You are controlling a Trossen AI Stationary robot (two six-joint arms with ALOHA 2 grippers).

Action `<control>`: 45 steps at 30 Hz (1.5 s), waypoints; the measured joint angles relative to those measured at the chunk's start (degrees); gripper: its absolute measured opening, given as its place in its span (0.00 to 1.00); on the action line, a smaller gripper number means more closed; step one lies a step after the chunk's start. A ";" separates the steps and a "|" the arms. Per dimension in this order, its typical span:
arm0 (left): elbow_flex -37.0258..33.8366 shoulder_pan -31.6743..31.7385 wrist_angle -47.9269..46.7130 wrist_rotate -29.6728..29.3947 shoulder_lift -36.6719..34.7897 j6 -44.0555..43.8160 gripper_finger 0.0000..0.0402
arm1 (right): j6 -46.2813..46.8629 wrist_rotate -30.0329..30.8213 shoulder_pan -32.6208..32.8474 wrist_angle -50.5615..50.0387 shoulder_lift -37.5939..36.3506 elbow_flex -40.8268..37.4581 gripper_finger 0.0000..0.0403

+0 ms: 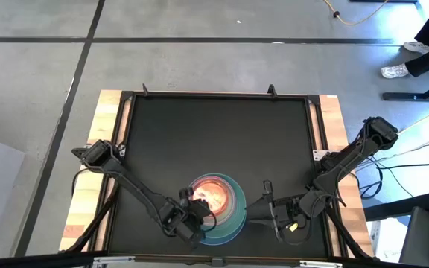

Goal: Stack plastic plates
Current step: Stack the orange plate on top of the red plate, then return to Home Position

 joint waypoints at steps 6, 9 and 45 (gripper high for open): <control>4.38 -0.66 -1.39 0.42 -0.03 6.54 0.20 | 0.00 0.00 0.02 -0.01 0.00 0.00 0.41; 7.61 -1.39 -4.42 0.09 -0.07 10.30 0.20 | 0.00 -0.01 0.01 -0.04 0.00 0.00 0.41; -51.04 2.80 32.13 -2.95 -48.25 20.25 0.19 | 13.33 -11.78 -19.07 -13.88 -6.56 -3.21 0.41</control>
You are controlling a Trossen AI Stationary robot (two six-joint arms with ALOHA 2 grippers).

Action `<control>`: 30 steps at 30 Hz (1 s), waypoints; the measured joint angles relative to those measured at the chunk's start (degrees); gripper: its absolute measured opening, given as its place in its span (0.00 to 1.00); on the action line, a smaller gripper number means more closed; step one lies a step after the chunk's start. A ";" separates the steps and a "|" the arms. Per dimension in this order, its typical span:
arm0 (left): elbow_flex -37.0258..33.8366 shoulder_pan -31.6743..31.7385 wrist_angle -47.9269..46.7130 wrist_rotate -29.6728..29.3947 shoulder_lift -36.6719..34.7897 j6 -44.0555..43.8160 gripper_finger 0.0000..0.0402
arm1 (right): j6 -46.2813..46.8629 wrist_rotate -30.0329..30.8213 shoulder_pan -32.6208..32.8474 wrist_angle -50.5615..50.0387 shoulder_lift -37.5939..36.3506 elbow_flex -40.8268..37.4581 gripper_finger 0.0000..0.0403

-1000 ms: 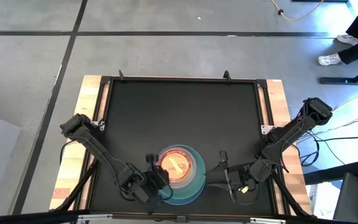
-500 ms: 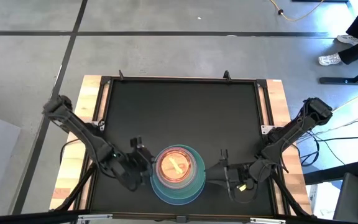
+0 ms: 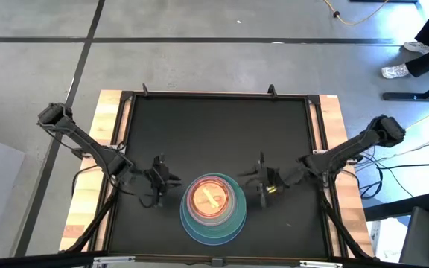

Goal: Stack plastic plates
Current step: Return to Home Position

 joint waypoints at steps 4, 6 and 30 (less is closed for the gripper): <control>-3.82 2.55 1.11 2.32 -4.92 3.35 0.19 | -1.60 -4.75 -3.78 -4.56 -4.92 -0.02 0.41; -6.59 3.19 3.30 3.59 -7.86 5.66 0.19 | -1.85 -7.16 -5.65 -6.41 -6.92 -0.02 0.41; -36.68 22.51 16.48 26.81 -58.55 20.85 0.19 | -2.42 -35.54 -33.08 9.19 -24.71 -21.24 0.05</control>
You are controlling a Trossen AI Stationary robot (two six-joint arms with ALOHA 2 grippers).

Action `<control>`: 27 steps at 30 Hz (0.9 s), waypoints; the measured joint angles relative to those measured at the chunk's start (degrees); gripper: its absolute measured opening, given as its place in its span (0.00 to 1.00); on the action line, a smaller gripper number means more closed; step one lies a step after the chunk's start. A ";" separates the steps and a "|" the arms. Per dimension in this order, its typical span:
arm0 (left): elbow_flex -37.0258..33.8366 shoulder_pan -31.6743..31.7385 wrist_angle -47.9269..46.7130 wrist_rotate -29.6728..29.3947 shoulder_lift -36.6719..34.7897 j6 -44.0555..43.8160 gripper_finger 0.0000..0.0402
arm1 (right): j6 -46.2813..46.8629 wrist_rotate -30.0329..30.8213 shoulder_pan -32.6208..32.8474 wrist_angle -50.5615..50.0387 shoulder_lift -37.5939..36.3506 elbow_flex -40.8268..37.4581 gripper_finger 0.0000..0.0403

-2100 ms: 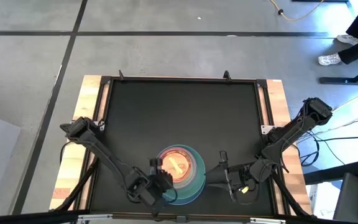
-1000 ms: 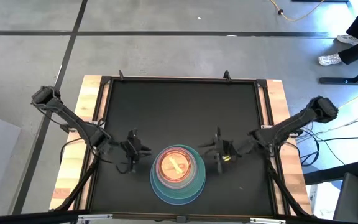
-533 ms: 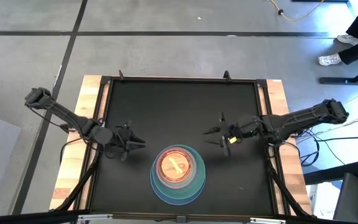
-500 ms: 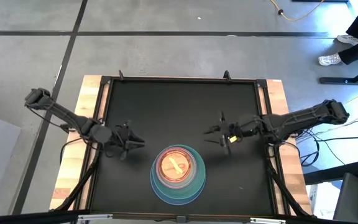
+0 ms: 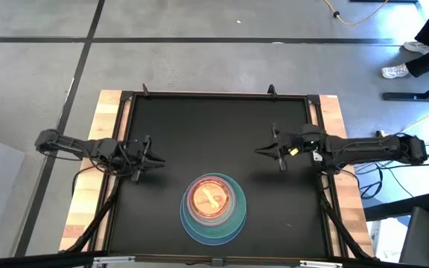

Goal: Stack plastic plates
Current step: Return to Home Position

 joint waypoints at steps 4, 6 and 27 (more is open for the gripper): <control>-0.10 1.08 -1.82 -1.22 -5.24 0.37 0.19 | 0.29 -1.78 -3.37 2.53 -5.23 -5.36 0.02; -0.14 1.14 -1.54 -1.71 -5.19 1.01 0.19 | 0.46 -0.99 -3.77 2.26 -8.76 -8.37 0.01; -0.15 1.14 -1.31 -5.96 -4.62 1.78 0.19 | 8.57 14.31 -3.55 -23.17 -47.25 -17.21 0.01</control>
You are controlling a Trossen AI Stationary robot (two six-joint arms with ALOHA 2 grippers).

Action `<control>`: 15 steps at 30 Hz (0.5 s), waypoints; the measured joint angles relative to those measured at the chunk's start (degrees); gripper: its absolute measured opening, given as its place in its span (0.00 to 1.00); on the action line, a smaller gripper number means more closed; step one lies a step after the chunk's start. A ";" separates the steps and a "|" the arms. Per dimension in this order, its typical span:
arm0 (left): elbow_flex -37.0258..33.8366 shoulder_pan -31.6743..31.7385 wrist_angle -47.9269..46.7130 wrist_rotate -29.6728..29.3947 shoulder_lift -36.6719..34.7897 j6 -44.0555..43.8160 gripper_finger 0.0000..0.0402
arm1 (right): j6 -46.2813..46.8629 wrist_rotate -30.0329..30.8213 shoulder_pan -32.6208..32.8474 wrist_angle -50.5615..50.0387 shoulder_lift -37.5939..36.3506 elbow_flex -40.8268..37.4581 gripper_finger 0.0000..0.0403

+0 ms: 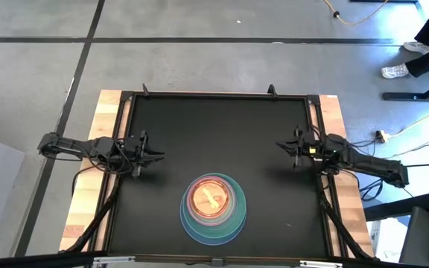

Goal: Stack plastic plates
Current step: Return to Home Position

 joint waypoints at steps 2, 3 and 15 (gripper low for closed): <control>0.00 0.00 -0.12 -0.05 0.00 0.00 0.19 | 0.01 2.85 -0.02 -0.39 0.00 0.00 0.01; 0.00 0.00 -0.18 -0.13 0.02 0.00 0.19 | 0.34 3.49 -0.03 -0.33 0.01 0.02 0.01; 0.00 0.00 -0.17 -0.18 0.02 0.00 0.19 | 0.91 3.45 -0.07 -0.61 1.22 0.04 0.01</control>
